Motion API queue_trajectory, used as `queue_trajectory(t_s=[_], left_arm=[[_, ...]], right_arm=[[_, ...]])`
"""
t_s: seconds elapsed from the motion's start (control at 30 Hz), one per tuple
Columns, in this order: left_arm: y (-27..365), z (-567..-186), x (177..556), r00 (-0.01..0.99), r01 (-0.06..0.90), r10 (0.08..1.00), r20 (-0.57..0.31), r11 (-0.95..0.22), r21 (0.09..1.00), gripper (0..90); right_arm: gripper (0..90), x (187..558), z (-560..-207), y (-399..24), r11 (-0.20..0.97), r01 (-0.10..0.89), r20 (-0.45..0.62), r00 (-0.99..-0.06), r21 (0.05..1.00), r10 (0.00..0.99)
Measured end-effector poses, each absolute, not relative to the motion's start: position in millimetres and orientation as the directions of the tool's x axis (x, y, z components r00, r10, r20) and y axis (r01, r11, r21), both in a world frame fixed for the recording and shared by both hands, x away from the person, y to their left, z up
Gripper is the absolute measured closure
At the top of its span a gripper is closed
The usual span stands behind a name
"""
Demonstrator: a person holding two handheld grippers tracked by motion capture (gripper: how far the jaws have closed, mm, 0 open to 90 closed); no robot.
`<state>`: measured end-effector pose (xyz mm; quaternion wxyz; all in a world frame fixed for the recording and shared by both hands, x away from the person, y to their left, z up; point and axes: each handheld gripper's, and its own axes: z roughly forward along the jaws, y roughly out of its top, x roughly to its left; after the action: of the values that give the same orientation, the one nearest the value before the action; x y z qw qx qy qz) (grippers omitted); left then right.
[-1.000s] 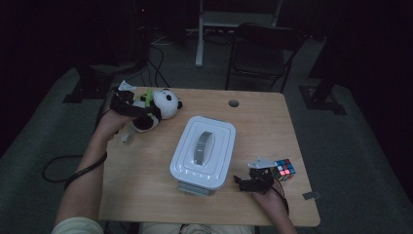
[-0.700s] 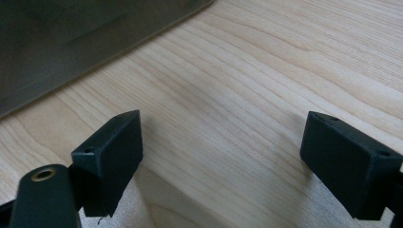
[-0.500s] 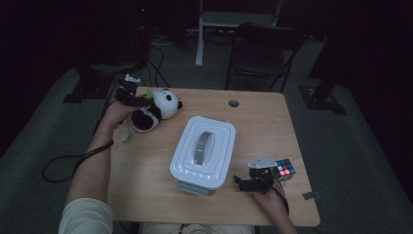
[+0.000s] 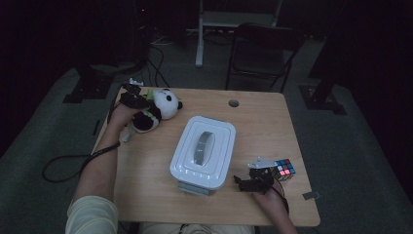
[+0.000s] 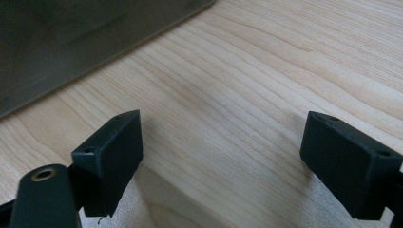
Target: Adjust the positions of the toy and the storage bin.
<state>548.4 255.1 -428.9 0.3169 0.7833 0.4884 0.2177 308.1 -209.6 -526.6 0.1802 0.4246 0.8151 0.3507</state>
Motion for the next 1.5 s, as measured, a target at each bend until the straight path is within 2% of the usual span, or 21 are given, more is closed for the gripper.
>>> queue_trajectory(t_s=[0.17,0.33,0.47,0.7,1.03,1.5], left_arm=[[252,-432,548,0.421,0.638,0.906,0.045,-0.33,0.695,49.6],[247,-429,545,0.398,0.639,0.914,0.078,-0.337,0.692,64.4],[249,-427,541,0.351,0.641,0.936,0.038,-0.269,0.719,68.1],[258,-414,524,0.335,0.626,0.942,0.029,-0.245,0.74,69.7],[264,-389,487,0.383,0.588,0.924,-0.02,-0.227,0.777,69.7],[250,-393,440,0.448,0.578,0.893,-0.041,-0.255,0.775,69.4]], right_arm=[[14.0,308,-527,-210,0.394,0.566,0.004,-0.575,0.724,0.818],[14.0,308,-527,-210,0.394,0.566,0.004,-0.575,0.725,0.818],[14.0,308,-527,-210,0.394,0.566,0.004,-0.575,0.725,0.818],[14.0,308,-527,-210,0.393,0.566,0.004,-0.575,0.724,0.818],[14.0,308,-527,-209,0.391,0.568,0.005,-0.571,0.724,0.821],[14.0,308,-527,-209,0.39,0.568,0.005,-0.571,0.724,0.821]])
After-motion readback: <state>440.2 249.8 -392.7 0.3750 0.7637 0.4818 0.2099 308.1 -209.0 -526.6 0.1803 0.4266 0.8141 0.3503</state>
